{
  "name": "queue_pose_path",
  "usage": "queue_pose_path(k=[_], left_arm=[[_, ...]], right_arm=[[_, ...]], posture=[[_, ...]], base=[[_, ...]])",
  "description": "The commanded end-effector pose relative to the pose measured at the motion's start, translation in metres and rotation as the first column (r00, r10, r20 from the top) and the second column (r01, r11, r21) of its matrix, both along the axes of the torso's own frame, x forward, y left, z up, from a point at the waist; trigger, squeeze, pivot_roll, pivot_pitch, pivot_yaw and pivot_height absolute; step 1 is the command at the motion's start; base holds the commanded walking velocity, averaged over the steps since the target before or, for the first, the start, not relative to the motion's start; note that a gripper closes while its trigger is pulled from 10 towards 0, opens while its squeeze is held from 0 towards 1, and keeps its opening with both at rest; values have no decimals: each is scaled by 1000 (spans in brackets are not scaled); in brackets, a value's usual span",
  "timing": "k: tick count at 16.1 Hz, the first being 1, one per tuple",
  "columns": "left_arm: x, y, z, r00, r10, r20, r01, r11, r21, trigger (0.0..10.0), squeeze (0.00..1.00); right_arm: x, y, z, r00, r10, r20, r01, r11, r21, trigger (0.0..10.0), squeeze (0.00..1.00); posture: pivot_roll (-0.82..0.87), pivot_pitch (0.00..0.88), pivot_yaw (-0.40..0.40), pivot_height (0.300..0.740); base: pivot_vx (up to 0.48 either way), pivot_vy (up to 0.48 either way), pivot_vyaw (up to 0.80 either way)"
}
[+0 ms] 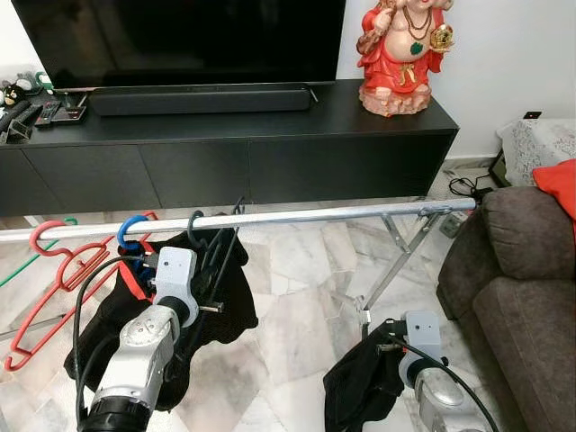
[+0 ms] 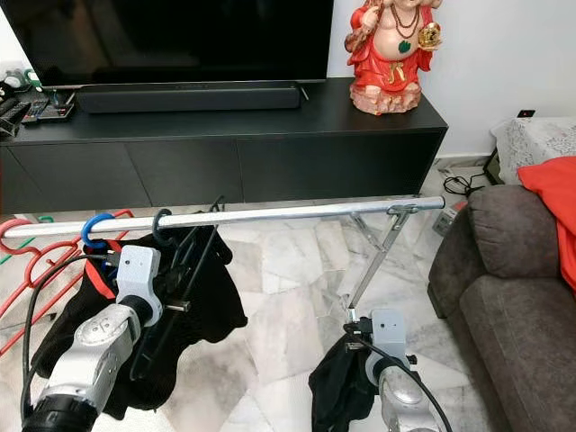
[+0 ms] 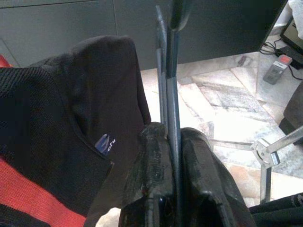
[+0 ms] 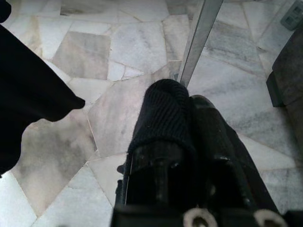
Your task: Hang hanger
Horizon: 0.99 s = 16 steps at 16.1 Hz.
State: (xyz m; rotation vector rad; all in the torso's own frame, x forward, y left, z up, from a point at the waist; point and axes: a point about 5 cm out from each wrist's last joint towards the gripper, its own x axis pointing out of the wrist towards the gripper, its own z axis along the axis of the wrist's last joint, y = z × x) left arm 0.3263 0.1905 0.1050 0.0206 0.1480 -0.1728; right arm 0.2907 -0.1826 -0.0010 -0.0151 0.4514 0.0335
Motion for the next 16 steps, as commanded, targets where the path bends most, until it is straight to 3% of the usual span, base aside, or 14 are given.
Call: queue_pose_path(k=[1,7,13,14,15,16], left_arm=[[-3,-1,0,1000,10,2,-10,1000,17,0,0],[-15,-1,12,994,29,105,-30,1000,8,0,0],[-58,-8,-4,995,-76,61,70,993,100,0,0],[-72,-8,-12,994,-102,28,97,987,128,0,0],[-80,-8,-20,991,-130,-7,130,979,159,863,0],[-86,-7,-29,989,-143,-48,150,973,175,4196,0]], right_arm=[[-1,2,-1,1000,6,-3,-6,1000,0,10000,0],[-2,3,-2,1000,7,-6,-7,1000,2,10000,0],[-5,4,-5,1000,9,-12,-9,1000,6,10000,0],[-5,5,-5,1000,10,-13,-10,1000,7,10000,0],[-5,5,-5,1000,11,-13,-11,1000,7,10000,0],[-5,6,-5,1000,11,-14,-11,1000,8,10000,0]], posture=[[-33,142,-21,740],[-27,145,-19,740],[-14,154,-11,740],[-11,156,-10,740],[-5,157,-9,740],[-1,156,-7,740]], base=[[0,0,0],[0,0,0],[0,0,0],[0,0,0],[0,0,0],[0,0,0]])
